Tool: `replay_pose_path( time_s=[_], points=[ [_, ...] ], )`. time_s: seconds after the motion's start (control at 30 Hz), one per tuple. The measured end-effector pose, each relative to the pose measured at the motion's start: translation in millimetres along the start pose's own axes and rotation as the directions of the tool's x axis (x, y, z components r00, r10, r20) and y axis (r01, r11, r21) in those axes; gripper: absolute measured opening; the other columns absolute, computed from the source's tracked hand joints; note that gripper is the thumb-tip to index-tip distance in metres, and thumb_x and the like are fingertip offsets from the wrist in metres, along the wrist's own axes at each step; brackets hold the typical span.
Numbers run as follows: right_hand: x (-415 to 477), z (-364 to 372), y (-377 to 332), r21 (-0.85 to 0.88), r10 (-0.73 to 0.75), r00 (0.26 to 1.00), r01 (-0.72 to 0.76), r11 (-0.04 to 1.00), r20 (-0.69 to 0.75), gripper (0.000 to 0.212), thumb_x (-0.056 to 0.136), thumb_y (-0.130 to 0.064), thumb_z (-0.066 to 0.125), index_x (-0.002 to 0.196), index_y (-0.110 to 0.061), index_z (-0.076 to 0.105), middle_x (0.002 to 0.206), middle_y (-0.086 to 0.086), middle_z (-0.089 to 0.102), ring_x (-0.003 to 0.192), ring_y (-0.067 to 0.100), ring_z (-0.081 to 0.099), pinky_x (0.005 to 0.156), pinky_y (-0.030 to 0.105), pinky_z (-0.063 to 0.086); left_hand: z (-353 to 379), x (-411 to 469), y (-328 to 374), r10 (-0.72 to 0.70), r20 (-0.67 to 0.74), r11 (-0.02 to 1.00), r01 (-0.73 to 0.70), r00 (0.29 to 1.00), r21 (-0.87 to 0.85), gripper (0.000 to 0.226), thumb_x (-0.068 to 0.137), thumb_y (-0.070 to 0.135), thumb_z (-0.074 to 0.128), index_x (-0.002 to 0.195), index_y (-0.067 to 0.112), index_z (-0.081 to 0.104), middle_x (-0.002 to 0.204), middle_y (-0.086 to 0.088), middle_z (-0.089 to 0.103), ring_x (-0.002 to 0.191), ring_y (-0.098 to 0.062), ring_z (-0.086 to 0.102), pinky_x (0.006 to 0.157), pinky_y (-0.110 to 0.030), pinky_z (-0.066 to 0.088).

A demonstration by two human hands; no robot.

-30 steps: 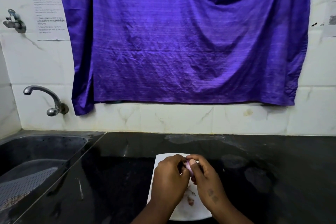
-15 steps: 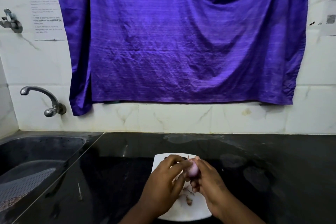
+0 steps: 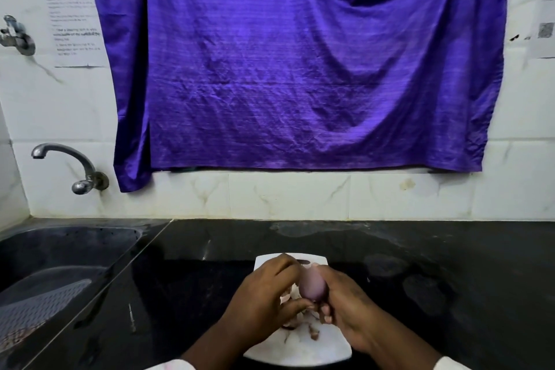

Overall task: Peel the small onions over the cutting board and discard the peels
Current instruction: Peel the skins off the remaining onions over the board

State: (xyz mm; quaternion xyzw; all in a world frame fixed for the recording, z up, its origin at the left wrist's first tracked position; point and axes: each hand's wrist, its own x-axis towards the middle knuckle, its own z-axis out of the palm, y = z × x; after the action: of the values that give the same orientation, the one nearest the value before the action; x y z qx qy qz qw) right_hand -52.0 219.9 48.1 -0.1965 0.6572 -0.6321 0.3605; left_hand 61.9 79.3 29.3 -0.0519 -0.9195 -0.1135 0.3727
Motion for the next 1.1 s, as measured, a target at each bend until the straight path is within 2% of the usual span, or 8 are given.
replay_pose_path(
  time_s=[0.1, 0.23, 0.53, 0.63, 0.73, 0.8, 0.93, 1.1],
  points=[
    [1, 2, 2, -0.007, 0.036, 0.999, -0.036, 0.999, -0.037, 0.040, 0.099, -0.044, 0.050, 0.078, -0.018, 0.072, 0.062, 0.005, 0.059, 0.045, 0.011, 0.037, 0.046, 0.024, 0.031, -1, 4, -2, 0.004, 0.031, 0.999, -0.002, 1.000, -0.053, 0.031, 0.096, 0.053, 0.068, 0.108, 0.026, 0.061, 0.106, 0.014, 0.053, 0.094, -0.005, 0.051, 0.079, -0.030, 0.049],
    [-3, 7, 2, 0.010, 0.000, 0.999, 0.000, 1.000, 0.051, 0.057, 0.094, -0.068, 0.049, 0.064, -0.021, 0.065, 0.058, 0.001, 0.054, 0.044, 0.010, 0.033, 0.046, 0.024, 0.024, 1, 7, -3, -0.020, 0.047, 0.989, 0.026, 0.999, -0.145, 0.031, 0.094, 0.051, 0.073, 0.099, 0.024, 0.059, 0.097, 0.014, 0.049, 0.086, -0.003, 0.046, 0.074, -0.023, 0.044],
    [0, 15, 5, -0.064, -0.061, 0.996, 0.057, 0.996, -0.066, 0.039, 0.103, -0.029, 0.041, 0.067, -0.019, 0.053, 0.045, -0.012, 0.051, 0.034, 0.001, 0.043, 0.046, 0.022, 0.032, 7, 13, 2, -0.088, 0.150, 0.983, 0.110, 0.985, -0.147, 0.028, 0.088, 0.040, 0.076, 0.093, 0.030, 0.050, 0.096, 0.016, 0.047, 0.090, -0.006, 0.047, 0.077, -0.016, 0.036],
    [4, 15, 8, -0.038, -0.024, 0.993, 0.020, 0.999, -0.113, 0.039, 0.102, -0.032, 0.043, 0.071, -0.013, 0.057, 0.044, -0.010, 0.054, 0.032, 0.002, 0.046, 0.045, 0.021, 0.036, 10, 15, 1, -0.104, 0.184, 0.986, 0.126, 0.977, -0.109, 0.027, 0.090, 0.037, 0.071, 0.089, 0.033, 0.044, 0.096, 0.015, 0.045, 0.091, -0.007, 0.045, 0.077, -0.020, 0.039],
    [3, 12, 5, 0.154, 0.032, 0.989, -0.009, 0.988, -0.143, 0.045, 0.100, -0.047, 0.049, 0.090, -0.011, 0.072, 0.063, 0.001, 0.068, 0.048, 0.011, 0.059, 0.051, 0.023, 0.041, 18, 7, 4, -0.104, 0.174, 0.993, 0.112, 0.979, -0.034, 0.027, 0.096, 0.031, 0.057, 0.083, 0.036, 0.034, 0.094, 0.017, 0.037, 0.090, -0.008, 0.042, 0.073, -0.028, 0.042],
    [4, 11, 4, 0.216, 0.042, 0.987, -0.008, 0.976, -0.155, 0.050, 0.099, -0.051, 0.050, 0.102, -0.008, 0.075, 0.072, 0.006, 0.070, 0.059, 0.018, 0.060, 0.055, 0.026, 0.040, 23, 0, 7, -0.157, 0.061, 0.986, 0.160, 0.986, -0.053, 0.020, 0.097, 0.040, 0.057, 0.090, 0.038, 0.038, 0.097, 0.022, 0.037, 0.092, -0.001, 0.042, 0.075, -0.017, 0.038],
    [0, 17, 6, 0.234, 0.051, 0.986, -0.013, 0.972, -0.159, 0.046, 0.100, -0.053, 0.050, 0.095, -0.014, 0.075, 0.058, -0.002, 0.069, 0.038, 0.007, 0.052, 0.046, 0.023, 0.038, 28, -3, 10, -0.195, -0.024, 0.976, 0.192, 0.980, -0.108, 0.042, 0.092, 0.051, 0.067, 0.130, 0.039, 0.052, 0.125, 0.023, 0.047, 0.117, 0.000, 0.049, 0.093, -0.013, 0.043],
    [-1, 18, 7, 0.235, 0.050, 0.990, -0.018, 0.972, -0.132, 0.050, 0.101, -0.053, 0.047, 0.083, -0.014, 0.072, 0.051, -0.001, 0.065, 0.034, 0.007, 0.053, 0.040, 0.021, 0.039, 33, -3, 11, -0.208, -0.082, 0.976, 0.201, 0.975, -0.087, 0.031, 0.090, 0.040, 0.070, 0.119, 0.034, 0.062, 0.119, 0.022, 0.052, 0.110, 0.000, 0.054, 0.089, -0.012, 0.043]
  ],
)
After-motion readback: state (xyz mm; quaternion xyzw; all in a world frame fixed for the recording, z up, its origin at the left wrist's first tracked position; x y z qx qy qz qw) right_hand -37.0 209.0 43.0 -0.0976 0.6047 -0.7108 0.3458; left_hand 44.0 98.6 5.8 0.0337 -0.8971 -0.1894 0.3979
